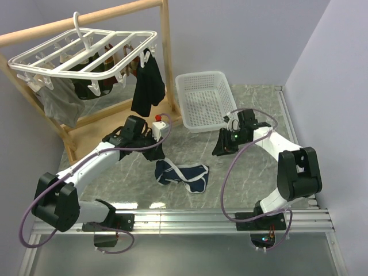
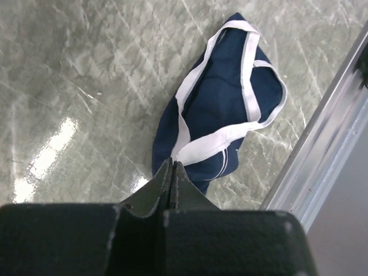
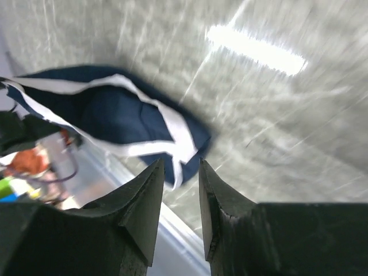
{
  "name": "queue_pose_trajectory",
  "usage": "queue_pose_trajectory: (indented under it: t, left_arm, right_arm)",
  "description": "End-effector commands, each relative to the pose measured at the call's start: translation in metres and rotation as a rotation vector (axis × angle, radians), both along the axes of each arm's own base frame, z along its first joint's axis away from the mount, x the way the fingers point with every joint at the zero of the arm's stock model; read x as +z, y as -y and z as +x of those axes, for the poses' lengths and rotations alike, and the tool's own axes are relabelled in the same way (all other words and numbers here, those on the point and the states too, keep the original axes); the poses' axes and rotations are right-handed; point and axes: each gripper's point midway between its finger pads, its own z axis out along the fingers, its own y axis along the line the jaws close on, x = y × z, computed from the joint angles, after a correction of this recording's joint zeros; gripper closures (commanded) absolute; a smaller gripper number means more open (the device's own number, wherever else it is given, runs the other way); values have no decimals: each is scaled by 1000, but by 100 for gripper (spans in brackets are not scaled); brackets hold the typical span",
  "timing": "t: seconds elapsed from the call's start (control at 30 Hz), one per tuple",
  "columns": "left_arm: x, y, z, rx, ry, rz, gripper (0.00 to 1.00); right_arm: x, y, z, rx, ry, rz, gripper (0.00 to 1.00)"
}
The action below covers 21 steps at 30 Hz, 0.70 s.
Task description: Clip the underwear to the hanger
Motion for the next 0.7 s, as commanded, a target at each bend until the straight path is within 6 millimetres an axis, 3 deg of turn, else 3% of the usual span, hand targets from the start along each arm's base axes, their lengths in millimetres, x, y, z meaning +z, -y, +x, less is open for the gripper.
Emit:
queue_pose_trajectory:
  t: [0.0, 0.07, 0.2, 0.37, 0.67]
  left_arm:
    - [4, 8, 7, -15, 18, -41, 100]
    - [-2, 6, 10, -1, 3, -35, 100]
    - [-14, 1, 15, 21, -37, -25, 100]
    - [-19, -5, 22, 27, -68, -23, 100]
    - [-30, -11, 28, 41, -86, -8, 100]
  right_arm:
    - [15, 5, 34, 39, 174, -62, 62]
    - [18, 3, 35, 70, 210, -82, 62]
    - [11, -6, 16, 263, 328, -183, 60]
    - [-6, -11, -2, 487, 421, -327, 40]
    - [-30, -22, -6, 606, 441, -502, 41]
